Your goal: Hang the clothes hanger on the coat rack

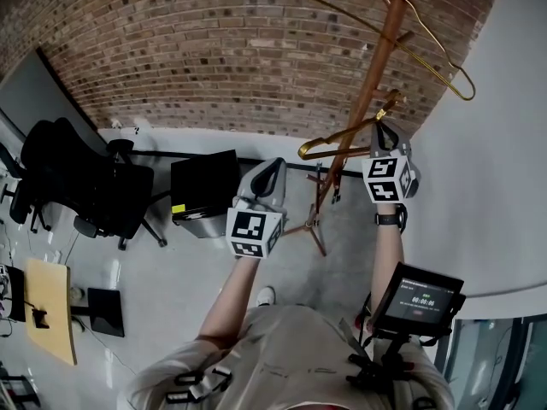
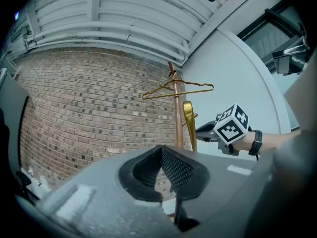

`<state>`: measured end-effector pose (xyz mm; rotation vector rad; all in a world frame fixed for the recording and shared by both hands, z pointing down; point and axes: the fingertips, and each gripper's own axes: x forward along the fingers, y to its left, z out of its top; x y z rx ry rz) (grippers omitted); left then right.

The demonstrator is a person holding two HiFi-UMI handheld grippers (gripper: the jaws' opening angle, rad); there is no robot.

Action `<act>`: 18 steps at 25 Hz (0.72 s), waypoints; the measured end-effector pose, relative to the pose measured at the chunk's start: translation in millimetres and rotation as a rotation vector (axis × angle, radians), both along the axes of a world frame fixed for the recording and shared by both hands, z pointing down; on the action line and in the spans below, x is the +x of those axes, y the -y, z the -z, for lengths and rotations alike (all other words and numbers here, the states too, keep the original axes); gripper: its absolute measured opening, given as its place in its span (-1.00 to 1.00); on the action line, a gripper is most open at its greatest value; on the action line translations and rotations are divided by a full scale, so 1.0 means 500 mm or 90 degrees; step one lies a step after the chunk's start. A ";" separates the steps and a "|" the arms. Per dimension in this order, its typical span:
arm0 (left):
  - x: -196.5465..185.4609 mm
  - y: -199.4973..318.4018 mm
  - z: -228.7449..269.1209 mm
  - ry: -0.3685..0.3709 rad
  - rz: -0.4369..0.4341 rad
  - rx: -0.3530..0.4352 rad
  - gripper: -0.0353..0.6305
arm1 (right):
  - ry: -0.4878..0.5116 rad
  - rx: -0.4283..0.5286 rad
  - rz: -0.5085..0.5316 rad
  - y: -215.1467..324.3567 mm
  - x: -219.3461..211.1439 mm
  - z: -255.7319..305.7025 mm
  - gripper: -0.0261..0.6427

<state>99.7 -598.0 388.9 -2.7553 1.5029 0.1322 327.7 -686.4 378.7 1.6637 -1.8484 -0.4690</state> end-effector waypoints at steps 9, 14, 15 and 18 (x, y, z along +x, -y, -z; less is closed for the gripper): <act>0.000 -0.014 -0.007 -0.009 -0.017 -0.006 -0.89 | 0.025 0.006 0.012 0.035 -0.044 -0.047 -0.89; -0.009 0.000 0.020 -0.020 -0.022 0.007 -0.89 | 0.102 0.034 -0.006 0.023 -0.041 -0.027 -0.81; -0.005 0.004 0.024 -0.021 -0.024 0.010 -0.89 | 0.118 0.037 -0.011 0.017 -0.038 -0.028 -0.85; 0.019 0.020 0.032 -0.024 -0.034 0.014 -0.89 | 0.168 0.038 -0.017 -0.002 -0.029 -0.045 -0.92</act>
